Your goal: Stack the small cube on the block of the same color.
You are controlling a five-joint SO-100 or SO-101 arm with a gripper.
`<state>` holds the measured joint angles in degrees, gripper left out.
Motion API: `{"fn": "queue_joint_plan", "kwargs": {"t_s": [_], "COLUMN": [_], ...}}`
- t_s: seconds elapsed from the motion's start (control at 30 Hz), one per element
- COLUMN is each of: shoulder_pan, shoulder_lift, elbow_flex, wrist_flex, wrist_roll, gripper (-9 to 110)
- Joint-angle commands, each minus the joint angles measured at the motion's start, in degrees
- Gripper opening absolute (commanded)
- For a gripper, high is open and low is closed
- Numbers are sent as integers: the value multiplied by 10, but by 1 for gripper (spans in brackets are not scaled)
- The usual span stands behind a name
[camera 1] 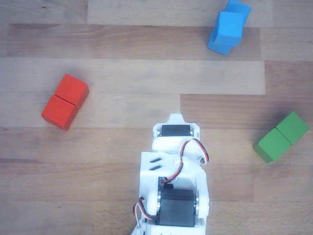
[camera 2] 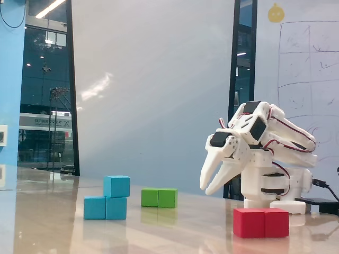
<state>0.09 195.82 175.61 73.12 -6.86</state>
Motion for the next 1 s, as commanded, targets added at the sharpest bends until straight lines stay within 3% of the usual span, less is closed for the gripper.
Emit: {"fn": "queue_joint_plan", "kwargs": {"t_s": [0.0,0.97], "shoulder_pan": [2,4], "shoulder_lift": [19,18], "elbow_flex": [-3,-4], "wrist_flex": [-4,-6], "wrist_roll": [25,18], "gripper": [-1,0]}}
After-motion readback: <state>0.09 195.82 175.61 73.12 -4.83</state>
